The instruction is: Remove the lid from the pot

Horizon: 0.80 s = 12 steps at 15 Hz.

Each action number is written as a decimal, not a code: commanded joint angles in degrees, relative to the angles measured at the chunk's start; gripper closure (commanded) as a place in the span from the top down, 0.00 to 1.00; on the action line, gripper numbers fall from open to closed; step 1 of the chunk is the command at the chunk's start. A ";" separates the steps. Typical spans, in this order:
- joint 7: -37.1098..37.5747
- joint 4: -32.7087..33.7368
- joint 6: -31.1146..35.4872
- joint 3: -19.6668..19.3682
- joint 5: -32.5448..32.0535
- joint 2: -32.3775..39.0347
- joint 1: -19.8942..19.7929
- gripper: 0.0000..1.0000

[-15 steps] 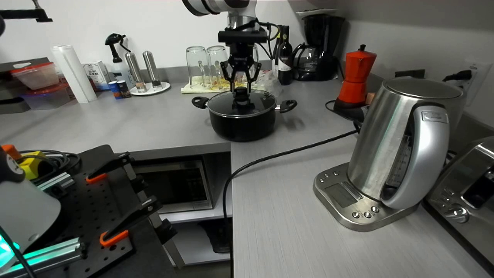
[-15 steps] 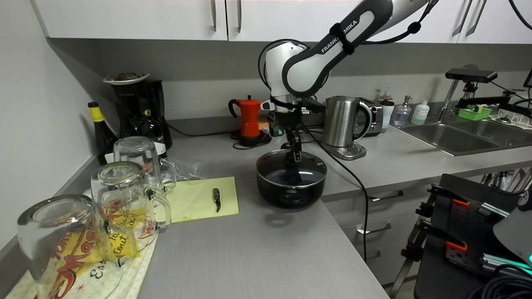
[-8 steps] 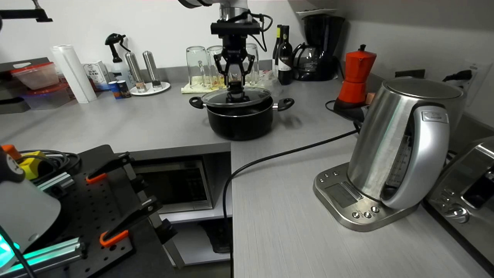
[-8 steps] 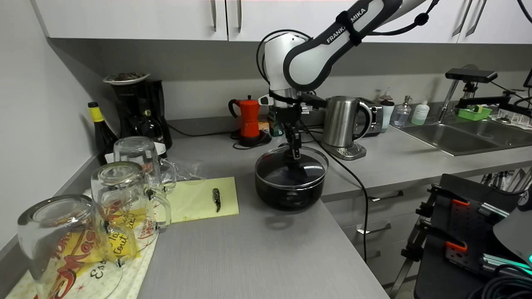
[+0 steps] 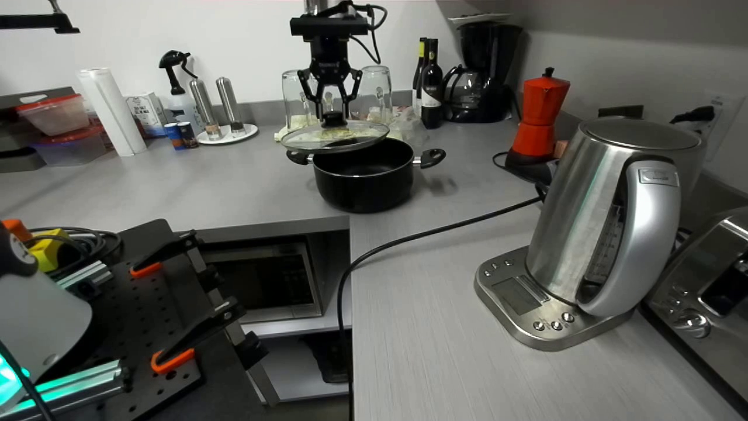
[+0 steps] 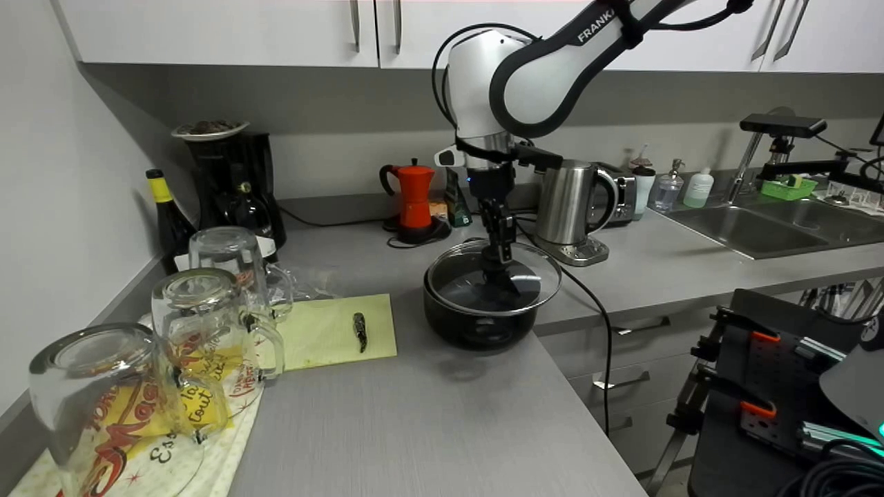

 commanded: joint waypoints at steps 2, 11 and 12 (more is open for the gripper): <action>-1.94 -7.89 0.94 1.73 -0.64 -6.23 1.25 0.23; -2.98 -19.98 3.27 7.09 -2.63 -14.97 7.34 0.23; -3.41 -21.23 3.61 7.67 -2.78 -15.79 8.02 0.23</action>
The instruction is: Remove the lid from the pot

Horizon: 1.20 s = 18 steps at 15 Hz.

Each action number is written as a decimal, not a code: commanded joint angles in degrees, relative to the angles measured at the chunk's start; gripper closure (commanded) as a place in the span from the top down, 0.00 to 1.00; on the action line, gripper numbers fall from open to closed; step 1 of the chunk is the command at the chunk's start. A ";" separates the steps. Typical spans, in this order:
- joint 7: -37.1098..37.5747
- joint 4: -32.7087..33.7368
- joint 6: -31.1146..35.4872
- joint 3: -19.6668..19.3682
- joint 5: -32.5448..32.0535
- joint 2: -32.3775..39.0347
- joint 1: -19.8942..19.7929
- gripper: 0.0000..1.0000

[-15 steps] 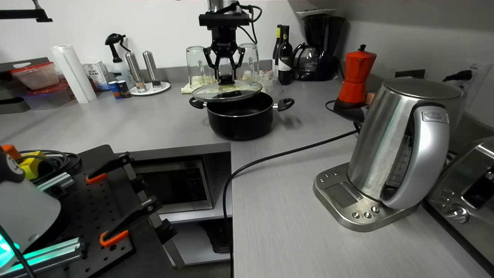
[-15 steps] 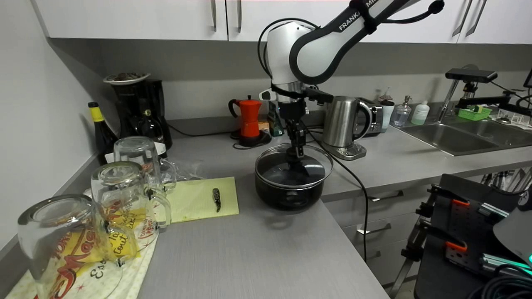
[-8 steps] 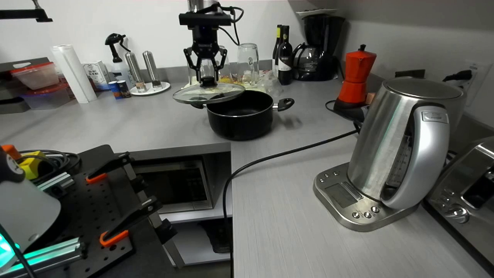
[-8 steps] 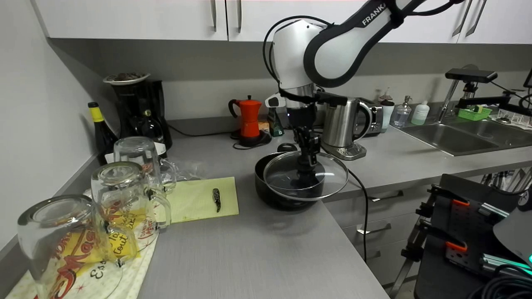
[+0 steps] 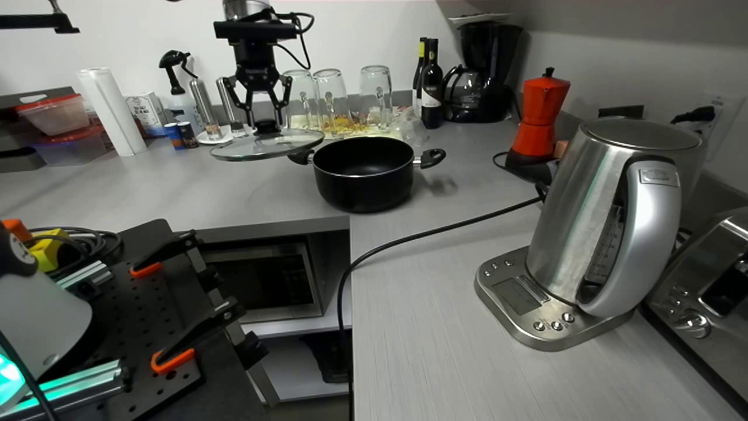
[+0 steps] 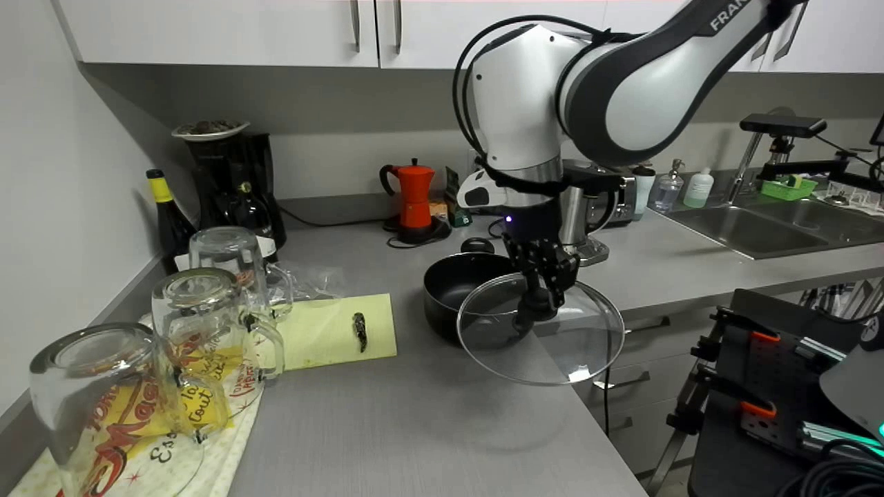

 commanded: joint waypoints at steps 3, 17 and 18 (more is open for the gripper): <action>-3.98 -8.40 2.51 2.76 -1.64 -7.06 3.50 0.23; -11.62 -15.87 11.00 7.06 -1.43 -5.73 8.74 0.23; -12.48 -16.16 12.65 7.12 -0.61 -5.62 8.53 0.23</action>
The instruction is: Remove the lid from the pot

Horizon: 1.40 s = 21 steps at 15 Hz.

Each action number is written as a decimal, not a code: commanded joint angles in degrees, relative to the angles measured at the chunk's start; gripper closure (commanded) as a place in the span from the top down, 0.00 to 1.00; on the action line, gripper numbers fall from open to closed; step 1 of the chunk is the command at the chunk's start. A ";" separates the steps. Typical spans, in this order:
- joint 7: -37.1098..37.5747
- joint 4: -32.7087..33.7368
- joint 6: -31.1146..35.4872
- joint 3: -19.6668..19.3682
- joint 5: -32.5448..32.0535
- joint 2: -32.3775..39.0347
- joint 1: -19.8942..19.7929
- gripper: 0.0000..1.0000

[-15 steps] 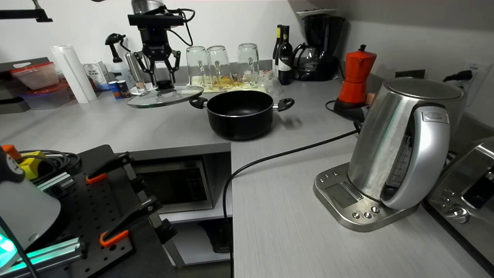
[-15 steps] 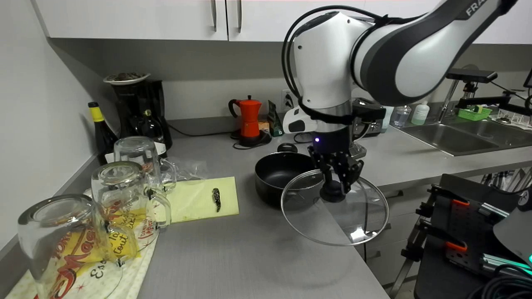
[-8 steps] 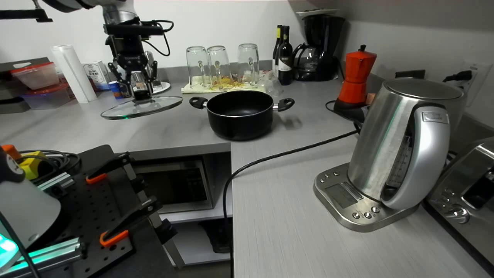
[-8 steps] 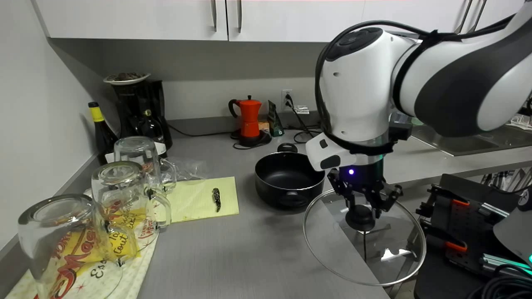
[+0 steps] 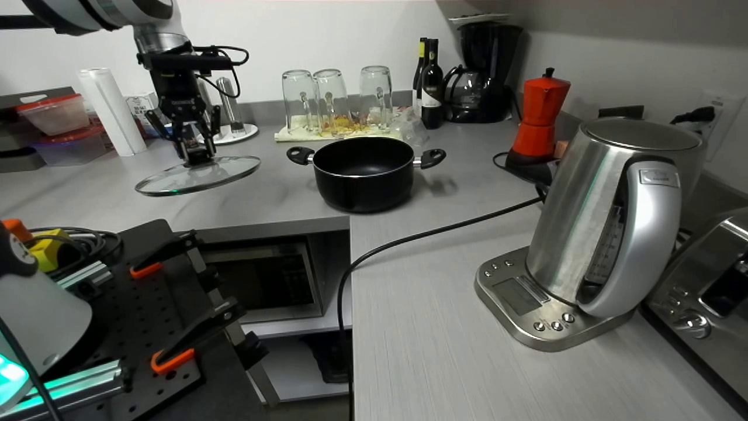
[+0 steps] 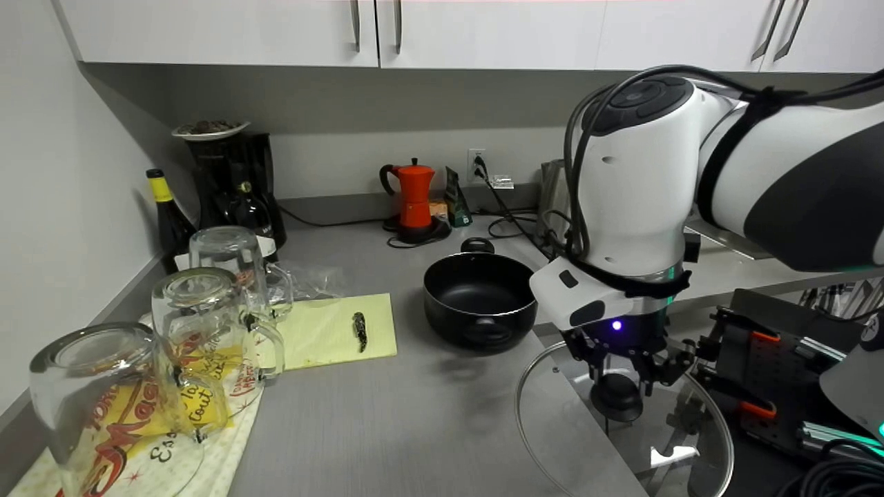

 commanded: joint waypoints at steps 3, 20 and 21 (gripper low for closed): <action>-5.43 -1.52 9.05 0.29 3.96 0.09 -0.96 0.23; -18.15 3.55 9.98 1.20 6.44 12.00 -5.23 0.23; -18.84 3.96 9.94 1.39 6.51 12.29 -5.35 0.23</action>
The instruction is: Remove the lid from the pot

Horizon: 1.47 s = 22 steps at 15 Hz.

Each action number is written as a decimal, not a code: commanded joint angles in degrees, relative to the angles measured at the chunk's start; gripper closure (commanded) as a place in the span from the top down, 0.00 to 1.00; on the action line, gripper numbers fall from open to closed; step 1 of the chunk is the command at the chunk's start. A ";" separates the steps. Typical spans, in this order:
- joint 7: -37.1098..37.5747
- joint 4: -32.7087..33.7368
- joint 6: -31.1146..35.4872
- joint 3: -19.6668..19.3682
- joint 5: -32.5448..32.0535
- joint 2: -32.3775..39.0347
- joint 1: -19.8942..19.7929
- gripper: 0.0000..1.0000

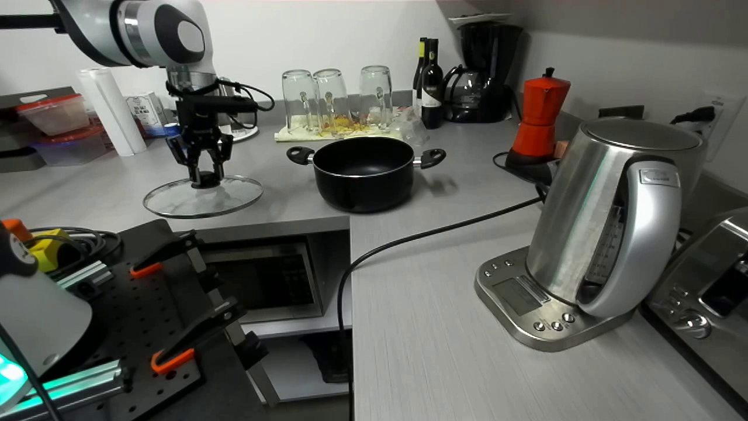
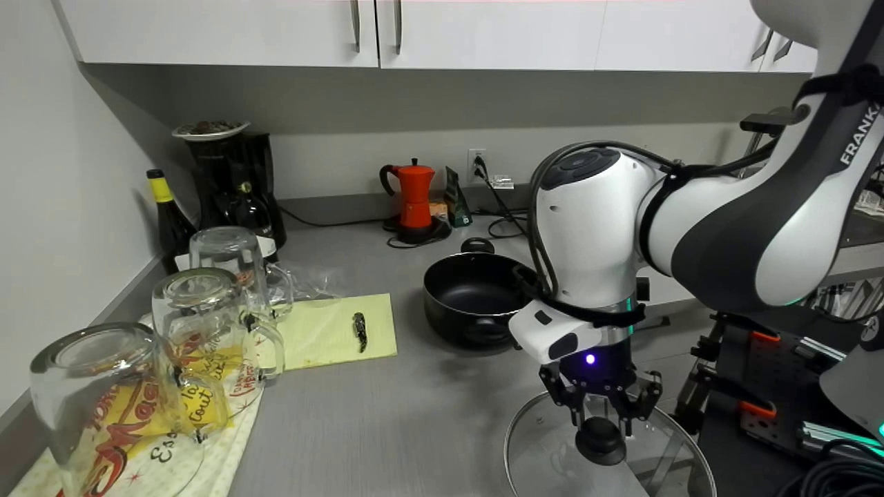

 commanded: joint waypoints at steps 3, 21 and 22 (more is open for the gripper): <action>-5.82 3.09 -0.70 1.75 1.50 1.20 -1.58 0.23; -18.21 12.98 -0.13 -2.10 -1.79 13.20 -2.89 0.23; -18.72 13.52 -0.38 -2.18 -1.70 13.62 -3.06 0.23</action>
